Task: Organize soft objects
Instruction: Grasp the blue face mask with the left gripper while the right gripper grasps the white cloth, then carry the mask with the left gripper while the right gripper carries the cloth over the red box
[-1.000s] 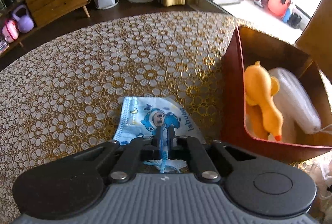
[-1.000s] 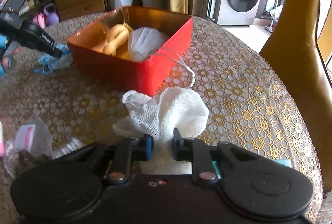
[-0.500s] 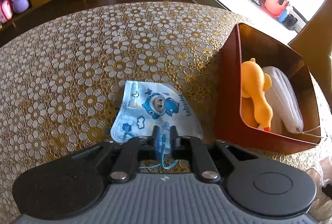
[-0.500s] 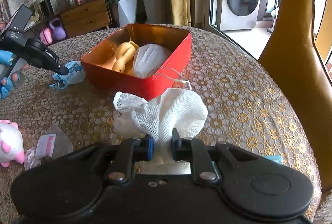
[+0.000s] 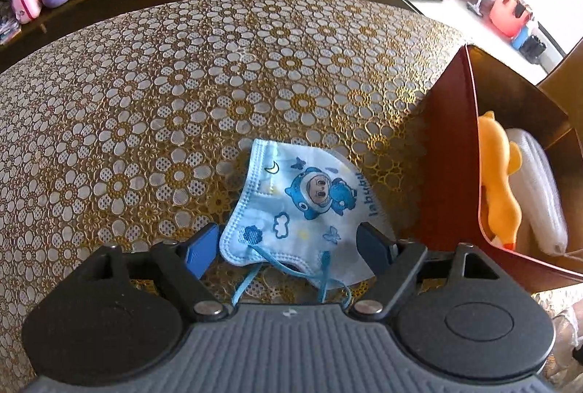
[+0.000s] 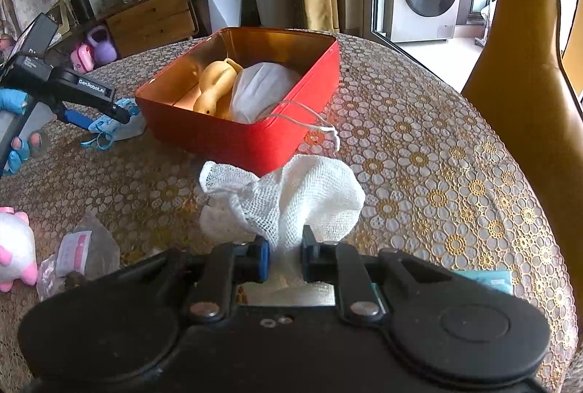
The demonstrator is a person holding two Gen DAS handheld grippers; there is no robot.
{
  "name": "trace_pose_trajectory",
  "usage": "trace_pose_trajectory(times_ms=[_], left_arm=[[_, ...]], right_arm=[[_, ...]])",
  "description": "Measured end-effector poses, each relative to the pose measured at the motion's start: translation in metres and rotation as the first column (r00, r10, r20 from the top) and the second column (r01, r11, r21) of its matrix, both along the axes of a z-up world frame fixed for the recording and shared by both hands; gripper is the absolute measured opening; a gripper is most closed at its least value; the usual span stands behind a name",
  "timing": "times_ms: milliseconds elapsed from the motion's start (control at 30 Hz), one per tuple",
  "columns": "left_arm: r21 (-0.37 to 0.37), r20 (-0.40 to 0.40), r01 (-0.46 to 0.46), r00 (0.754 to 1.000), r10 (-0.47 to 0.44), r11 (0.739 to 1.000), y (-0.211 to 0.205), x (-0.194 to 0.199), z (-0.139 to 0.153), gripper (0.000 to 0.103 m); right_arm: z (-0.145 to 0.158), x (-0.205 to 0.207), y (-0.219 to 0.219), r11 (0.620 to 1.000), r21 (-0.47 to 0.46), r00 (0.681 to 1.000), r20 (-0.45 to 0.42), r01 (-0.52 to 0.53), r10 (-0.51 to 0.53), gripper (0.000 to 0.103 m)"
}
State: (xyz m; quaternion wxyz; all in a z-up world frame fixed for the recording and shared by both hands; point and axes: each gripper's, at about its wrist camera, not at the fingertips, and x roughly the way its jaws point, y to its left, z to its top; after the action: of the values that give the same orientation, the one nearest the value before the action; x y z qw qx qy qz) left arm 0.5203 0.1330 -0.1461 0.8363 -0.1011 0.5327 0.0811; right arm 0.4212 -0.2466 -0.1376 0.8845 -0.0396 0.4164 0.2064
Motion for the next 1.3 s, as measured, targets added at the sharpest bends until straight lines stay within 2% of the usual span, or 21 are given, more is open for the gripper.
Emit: trace_pose_trajectory(times_ms=[200,300,367,433,500,567,600,800,967,1133,1300], left_arm=[[0.085,0.001,0.033,0.999,-0.033,0.996,-0.016,0.000,-0.002,0.079],[0.091,0.017,0.054,0.998,-0.056,0.994,-0.020,-0.002,-0.001,0.065],[0.099,0.027,0.080,0.996,-0.083,0.992,-0.025,-0.003,0.001,0.043],[0.112,0.033,0.096,0.994,-0.101,0.989,-0.029,-0.003,0.002,0.034],[0.128,0.040,0.113,0.992,-0.119,0.985,-0.035,-0.003,0.003,0.028],[0.121,0.047,0.120,0.991,-0.126,0.985,-0.038,-0.002,0.005,0.016],[0.113,0.051,0.117,0.991,-0.123,0.987,-0.037,-0.002,0.006,0.014],[0.086,0.110,0.059,0.992,-0.068,0.995,-0.031,-0.010,0.023,0.010],[-0.006,0.177,0.026,0.984,-0.025,1.000,-0.025,-0.026,0.054,0.010],[-0.067,0.232,0.054,0.972,-0.037,0.996,-0.035,-0.043,0.089,0.010],[-0.079,0.265,0.106,0.961,-0.082,0.991,-0.055,-0.055,0.119,0.010]], right_arm=[[-0.003,0.003,0.001,1.000,0.000,1.000,-0.009,-0.001,0.001,0.015],[-0.003,0.003,0.001,1.000,0.001,1.000,-0.011,-0.002,0.002,0.015],[-0.004,0.003,0.002,1.000,-0.002,1.000,-0.013,-0.003,0.003,0.015],[-0.005,0.003,0.002,1.000,-0.001,1.000,-0.015,-0.003,0.003,0.015],[-0.006,0.002,0.003,1.000,0.000,1.000,-0.016,-0.005,0.005,0.015],[-0.006,0.001,0.003,1.000,-0.002,1.000,-0.016,-0.004,0.004,0.015],[-0.006,0.001,0.003,1.000,-0.001,1.000,-0.017,-0.004,0.004,0.015],[0.002,-0.002,0.001,1.000,0.007,1.000,0.000,0.009,-0.009,0.015],[0.022,-0.010,-0.005,0.999,0.047,0.999,0.035,0.016,-0.018,0.015],[0.047,-0.017,-0.009,0.996,0.088,0.997,0.071,0.021,-0.027,0.015],[0.074,-0.018,-0.006,0.993,0.120,0.993,0.115,0.021,-0.035,0.015]])
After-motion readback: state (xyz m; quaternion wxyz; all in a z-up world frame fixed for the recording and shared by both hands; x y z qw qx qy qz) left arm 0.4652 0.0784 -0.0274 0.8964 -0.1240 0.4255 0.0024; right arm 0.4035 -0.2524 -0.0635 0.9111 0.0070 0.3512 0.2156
